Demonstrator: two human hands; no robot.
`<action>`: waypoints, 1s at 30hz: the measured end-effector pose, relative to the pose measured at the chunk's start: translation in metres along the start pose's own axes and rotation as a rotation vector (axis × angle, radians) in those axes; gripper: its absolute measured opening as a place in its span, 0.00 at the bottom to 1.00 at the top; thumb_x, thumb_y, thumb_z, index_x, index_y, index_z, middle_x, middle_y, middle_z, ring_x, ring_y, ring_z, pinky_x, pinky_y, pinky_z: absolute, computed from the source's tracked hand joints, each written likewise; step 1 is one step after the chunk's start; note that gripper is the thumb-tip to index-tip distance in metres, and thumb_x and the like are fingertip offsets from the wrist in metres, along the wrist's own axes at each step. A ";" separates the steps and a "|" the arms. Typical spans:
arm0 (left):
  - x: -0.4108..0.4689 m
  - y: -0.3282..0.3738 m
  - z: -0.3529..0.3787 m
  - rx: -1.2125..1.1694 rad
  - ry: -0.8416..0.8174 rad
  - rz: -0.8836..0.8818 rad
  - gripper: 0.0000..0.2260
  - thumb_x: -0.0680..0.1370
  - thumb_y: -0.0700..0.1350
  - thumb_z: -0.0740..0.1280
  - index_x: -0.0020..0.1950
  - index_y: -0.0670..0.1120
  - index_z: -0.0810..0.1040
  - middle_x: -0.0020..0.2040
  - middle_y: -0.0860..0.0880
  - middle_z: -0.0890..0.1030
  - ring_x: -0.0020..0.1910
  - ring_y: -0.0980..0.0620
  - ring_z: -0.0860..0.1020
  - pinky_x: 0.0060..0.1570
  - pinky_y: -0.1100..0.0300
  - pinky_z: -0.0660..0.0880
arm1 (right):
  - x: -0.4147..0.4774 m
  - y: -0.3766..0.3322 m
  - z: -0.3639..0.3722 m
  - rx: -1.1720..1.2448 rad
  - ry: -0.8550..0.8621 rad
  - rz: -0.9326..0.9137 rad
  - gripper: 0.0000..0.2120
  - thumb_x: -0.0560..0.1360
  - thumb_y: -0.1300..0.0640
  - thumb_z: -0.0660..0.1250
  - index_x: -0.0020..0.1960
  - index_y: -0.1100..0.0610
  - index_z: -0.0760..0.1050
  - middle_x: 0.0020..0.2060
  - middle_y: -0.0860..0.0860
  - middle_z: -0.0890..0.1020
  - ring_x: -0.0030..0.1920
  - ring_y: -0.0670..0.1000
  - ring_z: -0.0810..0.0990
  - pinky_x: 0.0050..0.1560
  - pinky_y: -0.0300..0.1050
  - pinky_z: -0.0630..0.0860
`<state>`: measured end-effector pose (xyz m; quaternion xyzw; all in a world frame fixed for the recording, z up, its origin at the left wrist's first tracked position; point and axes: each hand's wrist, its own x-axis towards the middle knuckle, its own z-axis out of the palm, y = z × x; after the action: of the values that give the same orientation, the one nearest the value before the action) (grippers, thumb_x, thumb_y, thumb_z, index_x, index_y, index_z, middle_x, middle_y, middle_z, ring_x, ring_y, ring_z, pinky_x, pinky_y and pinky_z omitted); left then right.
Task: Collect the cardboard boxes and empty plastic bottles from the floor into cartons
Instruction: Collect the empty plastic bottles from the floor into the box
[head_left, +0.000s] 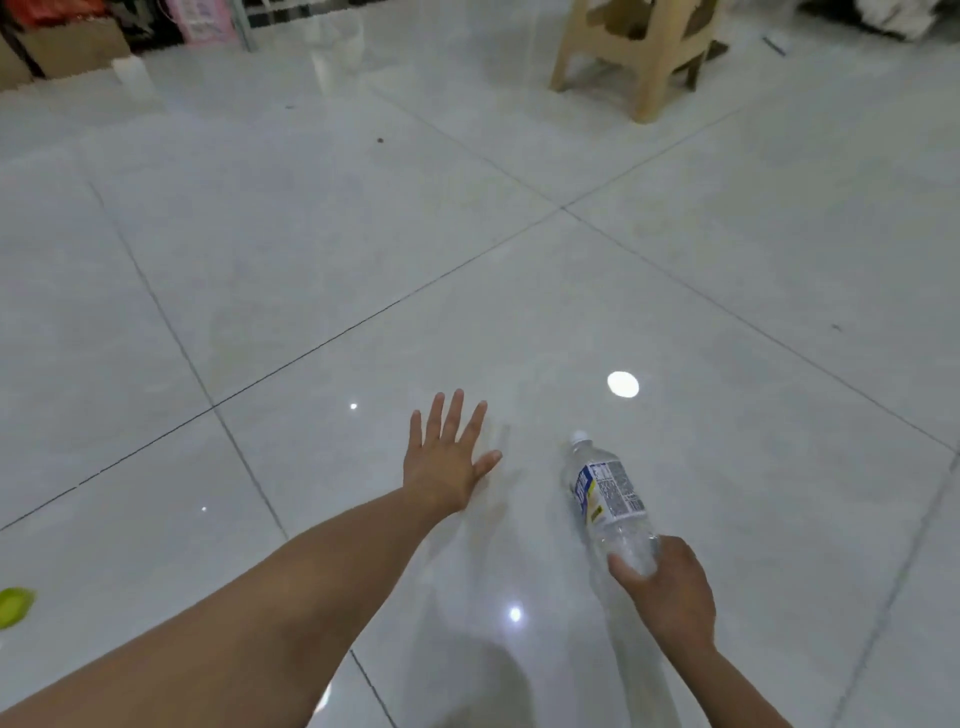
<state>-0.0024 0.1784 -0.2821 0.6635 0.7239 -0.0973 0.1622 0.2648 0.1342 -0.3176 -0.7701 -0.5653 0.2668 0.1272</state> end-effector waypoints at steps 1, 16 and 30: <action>0.008 0.020 -0.004 0.025 0.002 0.060 0.29 0.81 0.63 0.41 0.76 0.55 0.33 0.77 0.49 0.31 0.75 0.47 0.31 0.72 0.46 0.33 | -0.002 0.014 -0.015 0.022 0.048 0.071 0.19 0.65 0.46 0.73 0.47 0.59 0.75 0.40 0.51 0.75 0.46 0.57 0.79 0.37 0.44 0.68; -0.054 0.411 -0.083 0.263 0.191 1.078 0.30 0.80 0.63 0.42 0.77 0.53 0.34 0.77 0.48 0.33 0.76 0.46 0.32 0.72 0.45 0.34 | -0.119 0.136 -0.293 0.143 0.706 0.832 0.25 0.65 0.43 0.72 0.49 0.62 0.74 0.44 0.56 0.79 0.46 0.59 0.78 0.39 0.43 0.68; -0.339 0.599 -0.146 0.326 0.200 1.789 0.31 0.81 0.62 0.45 0.79 0.51 0.39 0.78 0.46 0.36 0.77 0.44 0.35 0.73 0.44 0.36 | -0.380 0.165 -0.461 0.145 1.108 1.427 0.25 0.65 0.40 0.70 0.47 0.61 0.80 0.47 0.60 0.82 0.49 0.61 0.81 0.41 0.43 0.70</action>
<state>0.5995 -0.0242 0.0216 0.9970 -0.0723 0.0213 0.0179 0.5704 -0.2282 0.0823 -0.9457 0.2066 -0.0918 0.2336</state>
